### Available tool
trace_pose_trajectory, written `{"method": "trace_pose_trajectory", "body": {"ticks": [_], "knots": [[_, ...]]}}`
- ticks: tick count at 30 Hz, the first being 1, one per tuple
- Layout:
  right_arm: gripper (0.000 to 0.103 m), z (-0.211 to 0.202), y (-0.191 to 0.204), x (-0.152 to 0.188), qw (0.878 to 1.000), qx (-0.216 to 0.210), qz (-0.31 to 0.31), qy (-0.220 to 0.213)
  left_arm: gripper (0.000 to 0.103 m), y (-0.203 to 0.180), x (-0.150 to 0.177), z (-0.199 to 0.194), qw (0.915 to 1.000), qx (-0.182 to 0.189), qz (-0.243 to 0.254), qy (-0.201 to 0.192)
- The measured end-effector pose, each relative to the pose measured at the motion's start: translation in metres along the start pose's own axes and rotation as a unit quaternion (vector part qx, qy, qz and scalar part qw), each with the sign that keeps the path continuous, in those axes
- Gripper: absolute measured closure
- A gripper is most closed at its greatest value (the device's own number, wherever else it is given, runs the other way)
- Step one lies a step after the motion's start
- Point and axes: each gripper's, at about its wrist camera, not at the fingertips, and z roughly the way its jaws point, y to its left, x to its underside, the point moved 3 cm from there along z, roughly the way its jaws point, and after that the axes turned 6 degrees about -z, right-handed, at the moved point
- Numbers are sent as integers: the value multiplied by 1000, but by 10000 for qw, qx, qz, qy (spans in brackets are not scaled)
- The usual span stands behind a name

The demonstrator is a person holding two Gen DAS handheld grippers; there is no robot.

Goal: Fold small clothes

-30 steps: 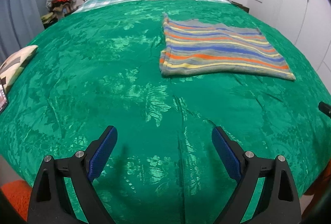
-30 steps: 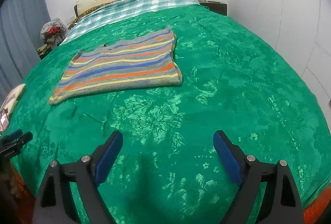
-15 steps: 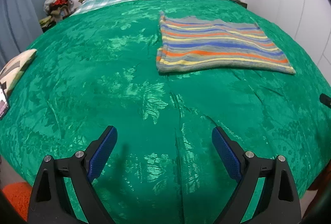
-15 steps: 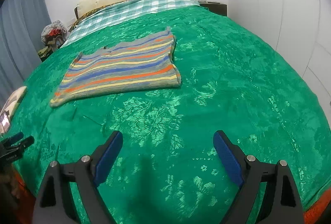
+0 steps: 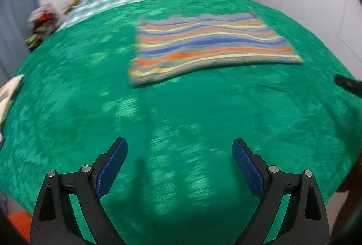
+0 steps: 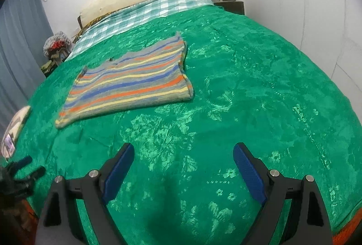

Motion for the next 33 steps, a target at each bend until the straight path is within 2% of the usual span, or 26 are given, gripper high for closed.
{"method": "trace_pose_trajectory", "body": {"ticks": [4, 6, 7, 10, 13, 14, 16, 18, 19, 20, 21, 22, 23, 24, 25, 26, 27, 30, 33], "knots": [[15, 6, -14, -19, 9993, -275, 196, 140, 8, -54, -32, 11, 9968, 620, 501, 50], [15, 14, -24, -42, 9988, -434, 120, 170, 8, -89, -53, 22, 9919, 1005, 766, 137], [15, 22, -31, -62, 9986, -504, 26, 168, 8, -114, -67, 32, 9866, 1277, 996, 198], [15, 50, -48, -109, 9955, -893, 18, 309, 8, -172, -91, 57, 9730, 1634, 1620, 161], [15, 104, -68, -164, 9838, -1645, 276, 657, 8, -221, -106, 86, 9612, 1765, 2115, 132], [15, 123, -72, -178, 9791, -1828, 334, 822, 8, -238, -110, 102, 9593, 1716, 2237, 180], [22, 154, -74, -196, 9749, -1938, 350, 1040, 8, -253, -115, 126, 9612, 1470, 2320, 267], [29, 190, -71, -209, 9651, -2193, 380, 1377, 8, -257, -118, 142, 9648, 1320, 2254, 320], [35, 212, -68, -214, 9577, -2360, 449, 1587, 8, -256, -120, 145, 9667, 1386, 2132, 295], [38, 224, -67, -217, 9552, -2395, 474, 1672, 9, -256, -123, 147, 9683, 1466, 2004, 274], [41, 237, -63, -218, 9544, -2384, 479, 1734, 16, -256, -125, 148, 9688, 1517, 1941, 273], [41, 253, -59, -220, 9527, -2382, 478, 1826, 36, -258, -126, 148, 9682, 1585, 1917, 256], [41, 263, -55, -219, 9513, -2388, 503, 1885, 51, -258, -128, 147, 9680, 1613, 1912, 212], [48, 274, -52, -220, 9499, -2416, 595, 1891, 79, -255, -130, 145, 9685, 1598, 1899, 212], [70, 278, -52, -221, 9499, -2438, 682, 1836, 89, -251, -133, 144, 9692, 1671, 1786, 287], [88, 283, -51, -223, 9467, -2554, 877, 1756, 90, -243, -136, 140, 9696, 1815, 1606, 339], [96, 285, -49, -225, 9457, -2568, 972, 1741, 91, -237, -139, 137, 9701, 1904, 1462, 352], [96, 269, -32, -240, 9588, -2332, 789, 1418, 92, -188, -153, 107, 9752, 2070, 769, 167], [96, 239, 11, -260, 9600, -2527, 495, 1098, 92, -128, -160, 81, 9766, 2151, 44, 41]]}}
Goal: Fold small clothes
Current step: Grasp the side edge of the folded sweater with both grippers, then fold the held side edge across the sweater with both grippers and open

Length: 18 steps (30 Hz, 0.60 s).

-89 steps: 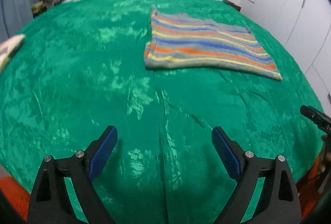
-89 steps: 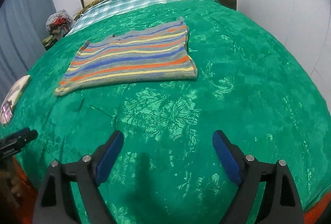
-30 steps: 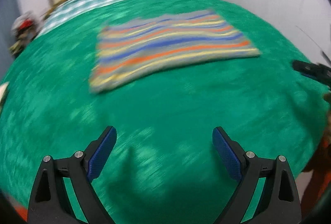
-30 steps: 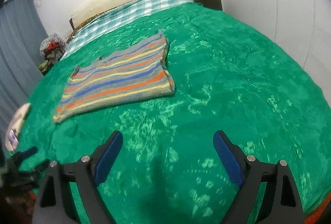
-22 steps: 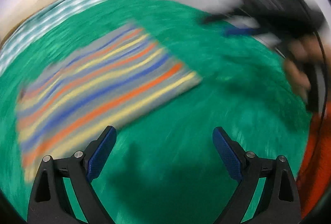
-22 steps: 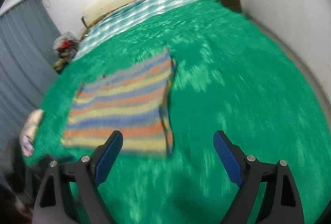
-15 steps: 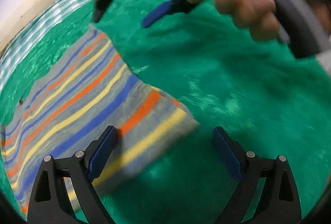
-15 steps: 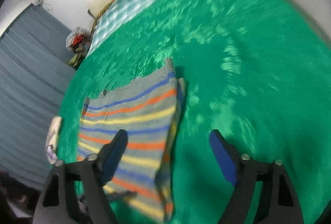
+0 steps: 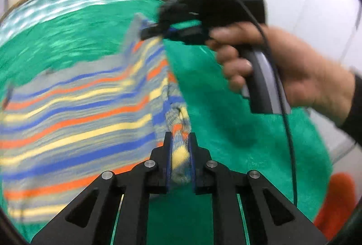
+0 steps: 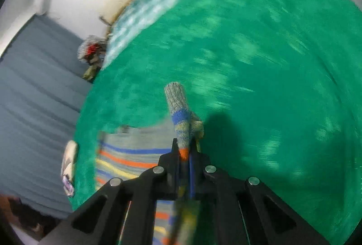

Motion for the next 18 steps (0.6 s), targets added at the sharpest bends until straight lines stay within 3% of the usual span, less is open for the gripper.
{"method": "trace_pose_trajectory", "body": {"ticks": [4, 8, 14, 18], "knots": [[96, 27, 73, -10, 9988, -248, -392, 143, 93, 71, 7, -50, 9954, -100, -928, -220], [96, 86, 145, -1, 9957, -320, -741, 455, 94, 136, 27, -73, 9851, -361, -1663, -234], [96, 163, 206, 21, 9921, -265, -880, 858, 94, 180, 50, -88, 9733, -547, -2220, -220], [96, 193, 218, 30, 9913, -184, -912, 936, 93, 190, 56, -94, 9696, -779, -2308, -249]]}}
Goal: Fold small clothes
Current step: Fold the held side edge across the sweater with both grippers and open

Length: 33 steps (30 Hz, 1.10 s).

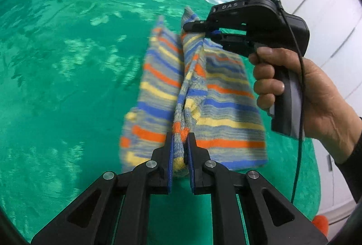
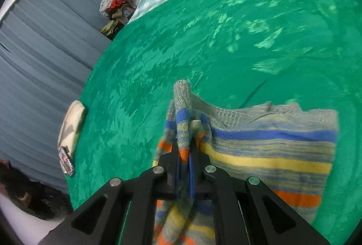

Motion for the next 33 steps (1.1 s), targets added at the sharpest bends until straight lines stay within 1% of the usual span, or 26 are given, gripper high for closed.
{"method": "trace_pose_trajectory", "body": {"ticks": [1, 2, 3, 4, 6, 9, 10, 12, 14, 16, 17, 18, 19, 20, 21, 22, 23, 24, 25, 26, 27, 28, 29, 31, 32, 33], "knots": [[96, 7, 2, 0, 10000, -1, 30, 7, 90, 2, -4, -2, 10000, -73, -1, -6], [92, 16, 5, 1, 9999, -69, 87, 3, 86, 8, 6, -4, 9997, -249, -14, 19], [85, 20, 5, 3, 9996, -232, 157, -10, 74, 12, 5, -4, 9988, -482, -54, 47], [77, 24, 6, 5, 9982, -510, 318, -69, 59, 20, 7, -10, 9979, -638, -100, 38], [69, 8, 2, 12, 9942, -825, 575, -386, 52, 31, 3, -21, 9970, -716, -263, -109], [69, -35, -6, 20, 9905, -776, 563, -990, 52, 33, -2, -49, 9970, -587, -304, -409], [69, -51, -10, 23, 9912, -589, 443, -1104, 52, 31, -5, -52, 9972, -515, -259, -476], [68, -86, -17, 37, 9934, 8, -140, -1138, 53, 15, -5, -59, 9981, -250, -15, -567], [69, -107, -18, 55, 9914, 405, -698, -1028, 63, -10, -4, -54, 9982, 97, 353, -476], [70, -118, -17, 79, 9893, 528, -1087, -818, 77, -30, -4, -35, 9970, 251, 676, -281], [70, -117, -14, 92, 9889, 482, -1237, -674, 81, -37, -5, -20, 9960, 244, 845, -148], [70, -114, -9, 106, 9878, 429, -1408, -514, 90, -39, -4, -8, 9954, 142, 945, -38], [70, -109, -5, 118, 9858, 411, -1579, -383, 97, -34, -4, 15, 9944, -249, 1010, 169], [70, -98, -1, 134, 9831, 489, -1751, -217, 98, -23, -6, 32, 9927, -622, 980, 341], [69, -87, -4, 149, 9804, 689, -1844, -90, 101, -11, -7, 42, 9925, -721, 845, 516], [69, -74, -9, 162, 9772, 979, -1882, 69, 101, -4, -8, 46, 9937, -608, 709, 612], [69, -71, -15, 172, 9763, 1121, -1849, 108, 101, 1, -10, 42, 9952, -454, 547, 669], [69, -76, -17, 173, 9773, 1133, -1792, 40, 101, 0, -13, 32, 9954, -443, 574, 627], [70, -82, -18, 170, 9793, 1112, -1693, 17, 96, -4, -15, 24, 9956, -401, 644, 553], [70, -92, -17, 164, 9815, 1050, -1598, -73, 89, -10, -19, 14, 9959, -310, 740, 418], [70, -102, -16, 157, 9821, 1022, -1564, -230, 73, -16, -25, 9, 9961, -211, 804, 312], [70, -111, -12, 145, 9806, 1027, -1616, -411, 62, -21, -27, 5, 9959, -164, 854, 244], [70, -114, -9, 136, 9792, 1033, -1683, -472, 61, -30, -32, 4, 9951, -118, 967, 145], [70, -110, -3, 115, 9772, 1010, -1789, -536, 61, -36, -46, 19, 9929, -233, 1162, 98], [70, -105, -3, 109, 9779, 948, -1786, -531, 61, -39, -52, 31, 9917, -393, 1217, 137], [70, -96, -5, 104, 9796, 865, -1752, -467, 64, -33, -57, 51, 9891, -770, 1222, 288]]}}
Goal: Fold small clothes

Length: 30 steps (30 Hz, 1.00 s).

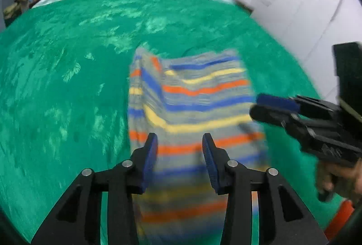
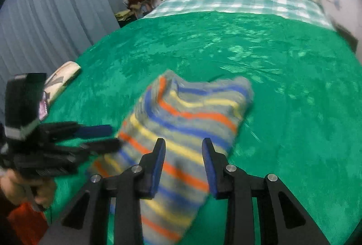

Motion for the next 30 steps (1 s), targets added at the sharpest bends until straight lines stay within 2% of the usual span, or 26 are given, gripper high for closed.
{"method": "trace_pose_trajectory", "body": {"ticks": [1, 2, 3, 4, 5, 7, 9, 13, 16, 21, 26, 30], "knots": [[70, 15, -1, 1, 9998, -81, 71, 168, 72, 6, -3, 15, 9996, -236, -12, 181], [69, 40, -6, 9, 9977, -98, 247, 619, 75, 15, -2, 32, 9984, -344, -87, 445], [69, 56, -13, 17, 9951, -44, 362, 918, 75, 22, -1, 33, 9983, -239, -231, 472], [69, 65, -16, 22, 9944, 16, 456, 949, 75, 25, -2, 26, 9985, -177, -334, 391], [69, 62, -15, 21, 9958, 51, 497, 762, 74, 26, -3, 15, 9987, -161, -369, 317], [66, 42, -10, 19, 9968, 147, 604, 505, 38, 29, 1, -3, 9987, -357, -324, 133], [60, 19, -2, 24, 9980, 210, 532, 251, 29, 30, 10, -27, 9985, -475, -236, -151], [45, -21, 19, 43, 9990, 384, 247, 5, 26, 35, 24, -55, 9968, -698, -179, -351], [41, -43, 31, 58, 9987, 479, 169, 4, 22, 35, 28, -68, 9958, -780, -213, -441], [39, -61, 47, 71, 9983, 570, 94, 6, 22, 27, 28, -85, 9947, -839, -159, -577], [31, -72, 54, 77, 9980, 627, 98, 16, 22, 20, 27, -95, 9939, -887, -55, -658], [27, -72, 55, 83, 9978, 637, 174, 88, 11, 23, 32, -96, 9937, -910, 6, -656]]}}
